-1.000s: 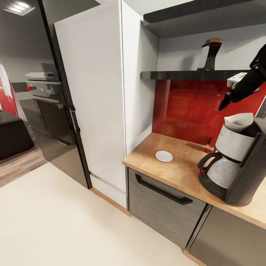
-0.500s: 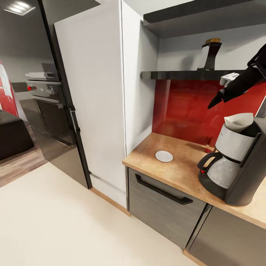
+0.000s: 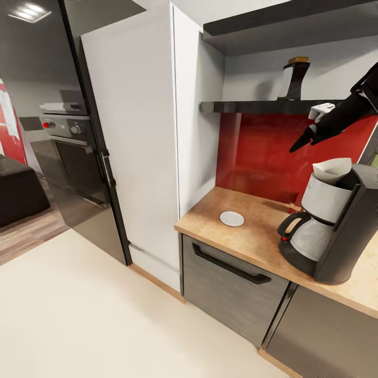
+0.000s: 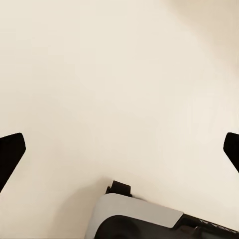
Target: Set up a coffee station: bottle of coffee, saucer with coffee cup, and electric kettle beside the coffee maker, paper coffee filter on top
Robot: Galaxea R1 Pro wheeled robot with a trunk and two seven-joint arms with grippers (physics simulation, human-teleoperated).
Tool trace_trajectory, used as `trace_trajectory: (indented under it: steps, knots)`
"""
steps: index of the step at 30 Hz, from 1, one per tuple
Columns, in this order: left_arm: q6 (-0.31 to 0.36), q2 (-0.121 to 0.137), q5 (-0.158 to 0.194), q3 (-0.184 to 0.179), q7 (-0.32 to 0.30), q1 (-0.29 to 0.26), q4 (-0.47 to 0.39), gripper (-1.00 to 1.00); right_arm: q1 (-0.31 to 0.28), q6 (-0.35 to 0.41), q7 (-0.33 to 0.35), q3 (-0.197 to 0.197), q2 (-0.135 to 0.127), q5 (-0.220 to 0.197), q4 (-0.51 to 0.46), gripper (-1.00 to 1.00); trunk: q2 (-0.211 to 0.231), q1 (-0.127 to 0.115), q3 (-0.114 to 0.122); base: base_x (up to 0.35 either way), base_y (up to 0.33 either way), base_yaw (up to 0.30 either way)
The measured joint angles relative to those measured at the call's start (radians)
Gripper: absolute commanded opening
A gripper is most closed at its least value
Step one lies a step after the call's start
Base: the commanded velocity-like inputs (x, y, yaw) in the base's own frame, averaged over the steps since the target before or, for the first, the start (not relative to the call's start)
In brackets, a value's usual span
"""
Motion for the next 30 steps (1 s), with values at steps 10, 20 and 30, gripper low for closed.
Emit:
trace_trajectory:
  steps: [10, 20, 30]
  knots:
    - [0.000, 0.000, 0.000, 0.001, 0.000, 0.000, 0.000, 1.00, 0.013, -0.002, -0.001, 0.000, 0.001, -0.010, 0.001, 1.00, 0.000, 0.000, 0.000, -0.016, 0.062, 0.000]
    - [0.000, 0.000, 0.000, 0.000, 0.000, 0.000, 0.000, 1.00, 0.016, -0.001, -0.001, 0.000, 0.001, -0.074, 0.001, 1.00, 0.000, 0.000, 0.000, -0.007, 0.043, 0.000]
    - [0.000, 0.000, 0.000, 0.000, 0.000, 0.000, 0.000, 1.00, 0.018, -0.002, -0.001, 0.001, 0.002, -0.087, 0.001, 1.00, 0.000, 0.000, 0.000, 0.060, 0.069, 0.000]
